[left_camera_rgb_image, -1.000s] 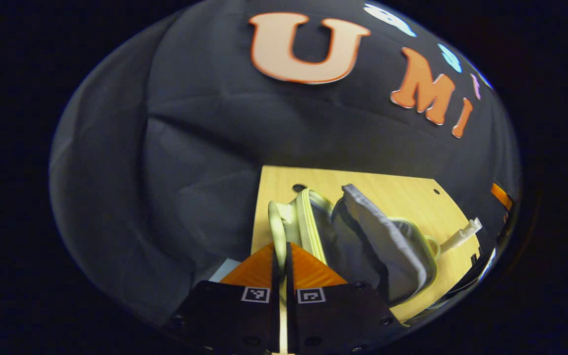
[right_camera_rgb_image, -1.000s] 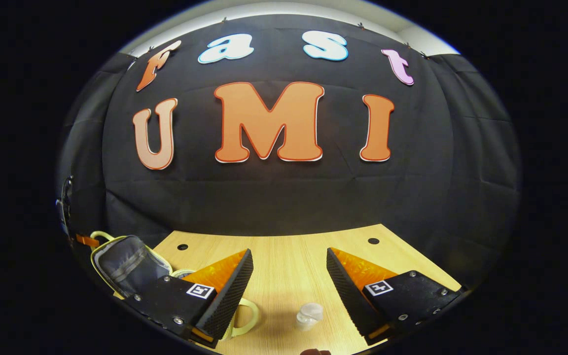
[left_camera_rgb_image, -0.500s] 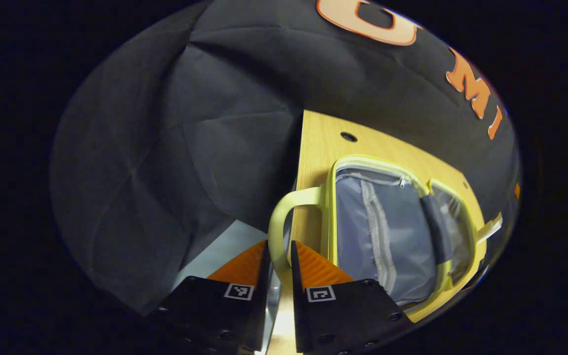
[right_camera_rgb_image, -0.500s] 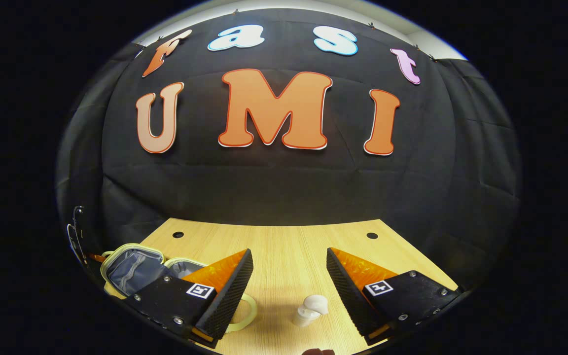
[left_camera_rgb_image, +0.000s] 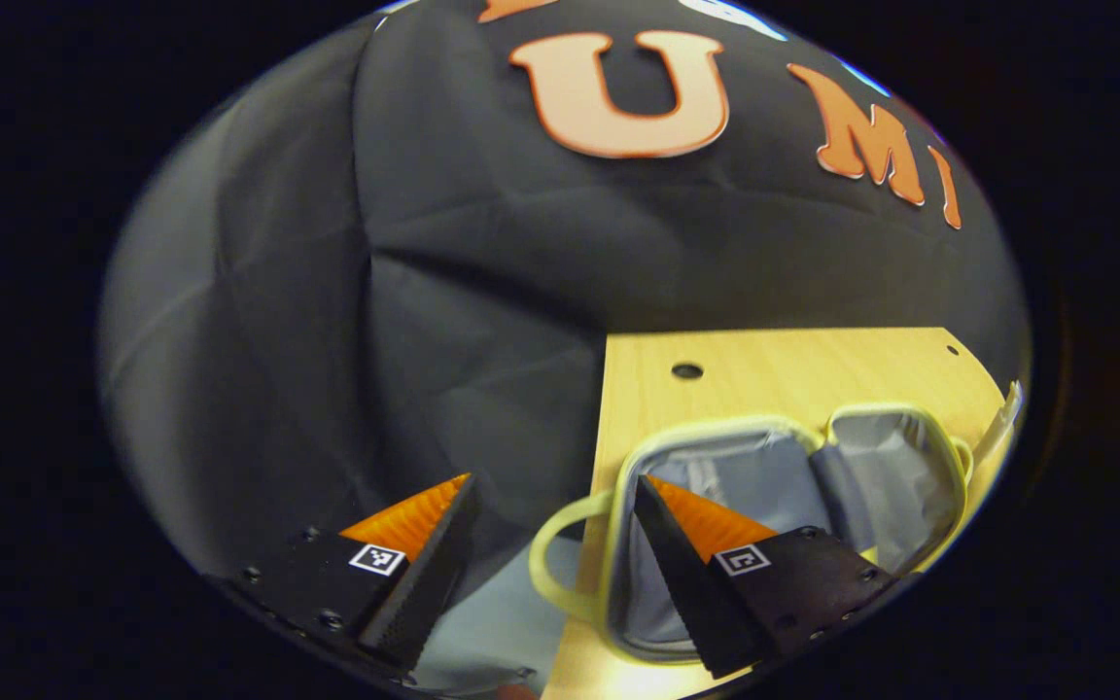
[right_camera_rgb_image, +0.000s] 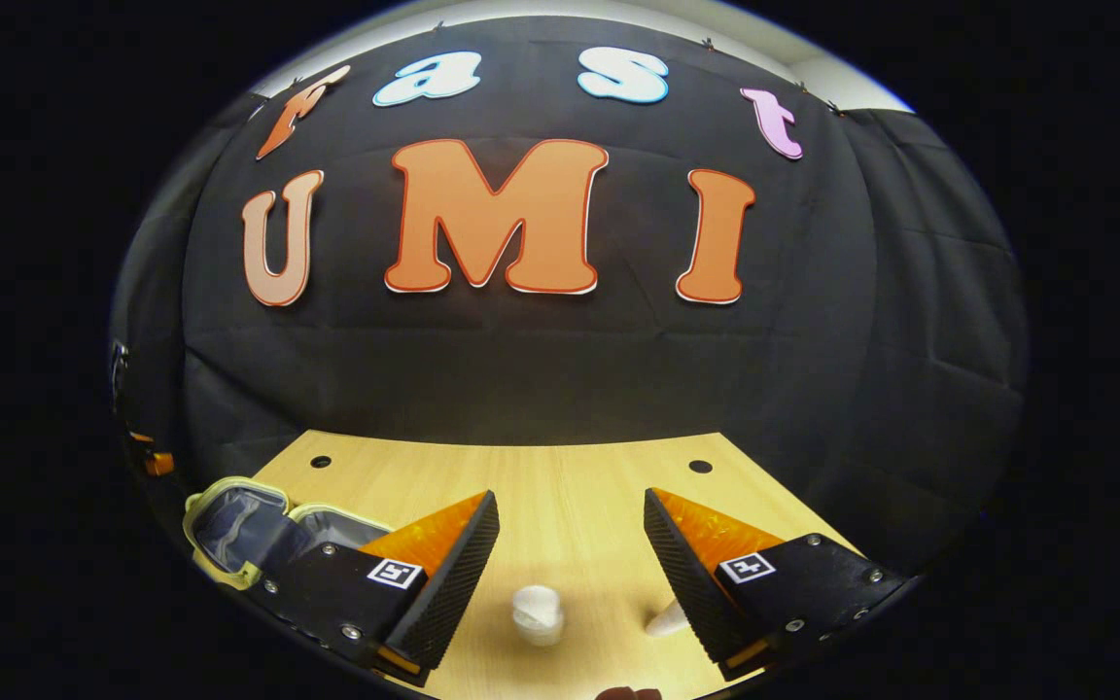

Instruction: First open the suitcase, pack the skin care products into it, and then close the suitcase.

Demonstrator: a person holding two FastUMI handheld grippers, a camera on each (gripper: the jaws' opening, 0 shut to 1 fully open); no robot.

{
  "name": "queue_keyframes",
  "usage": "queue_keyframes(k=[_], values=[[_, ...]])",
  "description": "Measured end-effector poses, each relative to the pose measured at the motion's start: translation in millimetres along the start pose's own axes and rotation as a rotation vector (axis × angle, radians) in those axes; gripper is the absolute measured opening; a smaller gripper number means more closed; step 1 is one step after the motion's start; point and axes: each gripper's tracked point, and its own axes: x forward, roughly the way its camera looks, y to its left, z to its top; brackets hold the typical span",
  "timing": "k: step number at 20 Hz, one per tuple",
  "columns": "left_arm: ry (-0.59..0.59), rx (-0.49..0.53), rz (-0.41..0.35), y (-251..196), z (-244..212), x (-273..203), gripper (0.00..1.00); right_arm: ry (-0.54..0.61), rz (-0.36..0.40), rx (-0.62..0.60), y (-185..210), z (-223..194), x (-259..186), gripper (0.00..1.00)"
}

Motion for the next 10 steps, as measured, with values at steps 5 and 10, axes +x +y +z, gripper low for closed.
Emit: queue_keyframes(k=[5,10], values=[[-0.275,-0.073,0.008,-104,124,-85,1.00,-0.008,0.026,-0.026,-42,4,10,0.95],[-0.448,-0.131,-0.066,-227,170,-156,0.99,-0.004,0.054,-0.032,-83,-16,20,0.95]])
